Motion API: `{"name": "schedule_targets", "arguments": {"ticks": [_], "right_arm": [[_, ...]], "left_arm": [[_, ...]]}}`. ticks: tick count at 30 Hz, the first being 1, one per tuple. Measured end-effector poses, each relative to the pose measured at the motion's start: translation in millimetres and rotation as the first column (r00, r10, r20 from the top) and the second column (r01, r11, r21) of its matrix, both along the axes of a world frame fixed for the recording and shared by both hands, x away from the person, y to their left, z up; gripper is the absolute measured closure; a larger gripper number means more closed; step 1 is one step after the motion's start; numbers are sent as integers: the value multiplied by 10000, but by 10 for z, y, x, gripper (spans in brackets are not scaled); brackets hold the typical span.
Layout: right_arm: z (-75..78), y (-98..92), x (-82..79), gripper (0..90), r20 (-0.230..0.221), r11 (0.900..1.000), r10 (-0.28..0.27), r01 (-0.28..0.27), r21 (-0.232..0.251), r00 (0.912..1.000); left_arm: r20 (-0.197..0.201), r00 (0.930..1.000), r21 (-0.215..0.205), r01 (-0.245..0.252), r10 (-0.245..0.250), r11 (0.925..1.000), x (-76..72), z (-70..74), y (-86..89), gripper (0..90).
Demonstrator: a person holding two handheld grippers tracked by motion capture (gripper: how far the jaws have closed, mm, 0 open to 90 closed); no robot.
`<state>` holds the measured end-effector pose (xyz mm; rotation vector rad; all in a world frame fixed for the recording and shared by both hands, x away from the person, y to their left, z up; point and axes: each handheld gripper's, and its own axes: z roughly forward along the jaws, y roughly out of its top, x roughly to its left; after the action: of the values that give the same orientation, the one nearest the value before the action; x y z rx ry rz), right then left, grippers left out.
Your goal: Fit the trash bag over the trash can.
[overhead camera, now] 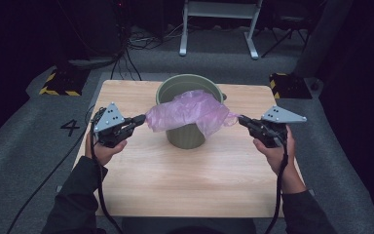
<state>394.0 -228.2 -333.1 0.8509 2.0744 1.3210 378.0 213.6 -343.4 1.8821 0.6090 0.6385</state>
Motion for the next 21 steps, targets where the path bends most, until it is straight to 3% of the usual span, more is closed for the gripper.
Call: {"name": "schedule_targets", "arguments": {"ticks": [9, 16, 21], "right_arm": [[-346, 19, 72, 900, -844, 10000, 16, -16, 2, 9964], [-539, 49, 131, 900, -1227, 9999, 141, -149, -55, 9923], [-647, 38, 196, 900, -1384, 10000, 32, -41, -59, 9904]], "left_arm": [[-465, 9989, 428, -82, 102, 9991, 33, -257, -68, 894], [-700, 9973, 660, -165, 211, 9977, 77, -424, -167, 881], [-680, 9965, 852, -429, 488, 9954, 89, -499, -197, 786]]}}
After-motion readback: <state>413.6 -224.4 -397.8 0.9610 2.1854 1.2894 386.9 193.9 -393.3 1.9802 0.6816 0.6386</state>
